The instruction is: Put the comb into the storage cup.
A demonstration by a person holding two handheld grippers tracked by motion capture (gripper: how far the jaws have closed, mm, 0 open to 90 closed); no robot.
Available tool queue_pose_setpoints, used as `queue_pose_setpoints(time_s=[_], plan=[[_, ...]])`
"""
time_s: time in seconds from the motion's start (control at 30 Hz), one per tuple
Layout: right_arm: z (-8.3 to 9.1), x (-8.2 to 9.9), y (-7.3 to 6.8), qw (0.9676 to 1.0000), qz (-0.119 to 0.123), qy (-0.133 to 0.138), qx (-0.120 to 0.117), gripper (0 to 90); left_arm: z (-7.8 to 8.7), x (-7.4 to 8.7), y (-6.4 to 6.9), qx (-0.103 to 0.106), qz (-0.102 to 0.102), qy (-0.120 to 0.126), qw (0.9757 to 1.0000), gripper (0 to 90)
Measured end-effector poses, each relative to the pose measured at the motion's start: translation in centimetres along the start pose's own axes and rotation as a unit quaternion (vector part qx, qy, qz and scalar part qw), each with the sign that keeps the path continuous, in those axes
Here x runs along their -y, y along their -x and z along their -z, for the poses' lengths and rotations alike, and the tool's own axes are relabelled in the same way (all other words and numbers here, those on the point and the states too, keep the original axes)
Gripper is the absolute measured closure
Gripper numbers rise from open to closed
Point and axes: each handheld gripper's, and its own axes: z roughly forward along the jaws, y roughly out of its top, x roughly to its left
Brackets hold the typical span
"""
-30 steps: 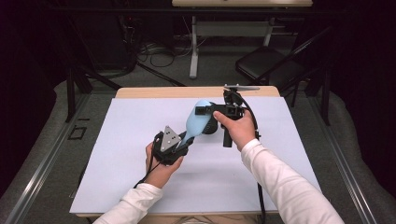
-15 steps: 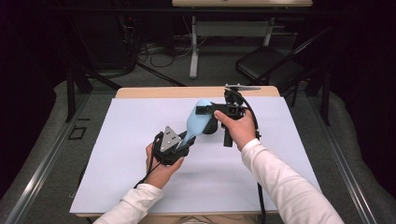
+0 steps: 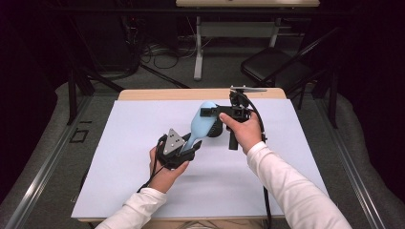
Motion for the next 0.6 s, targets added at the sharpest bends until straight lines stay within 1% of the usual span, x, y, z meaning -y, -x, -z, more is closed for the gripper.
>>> queue_pose_setpoints(time_s=[0.17, 0.37, 0.53, 0.57, 0.6], plan=[[0.04, -0.07, 0.13, 1.0000, -0.002, 0.000, -0.003, 50.4, 0.00, -0.01, -0.09, 0.004, 0.005, 0.004, 1.0000, 51.4], [0.19, -0.20, 0.29, 1.0000, -0.001, 0.005, -0.001, 50.4, -0.07, -0.02, -0.26, 0.015, 0.018, 0.007, 0.9997, 47.4], [0.37, -0.39, 0.48, 1.0000, -0.004, 0.009, 0.002, 50.4, -0.05, -0.09, -0.34, 0.014, 0.022, 0.007, 0.9996, 45.1], [0.43, -0.44, 0.59, 0.9999, 0.000, 0.011, 0.003, 50.4, -0.05, -0.10, -0.36, 0.012, 0.022, 0.007, 0.9997, 44.9], [0.49, -0.49, 0.60, 0.9999, -0.004, 0.012, 0.004, 50.4, -0.05, -0.10, -0.38, 0.010, 0.022, 0.008, 0.9997, 44.4]])
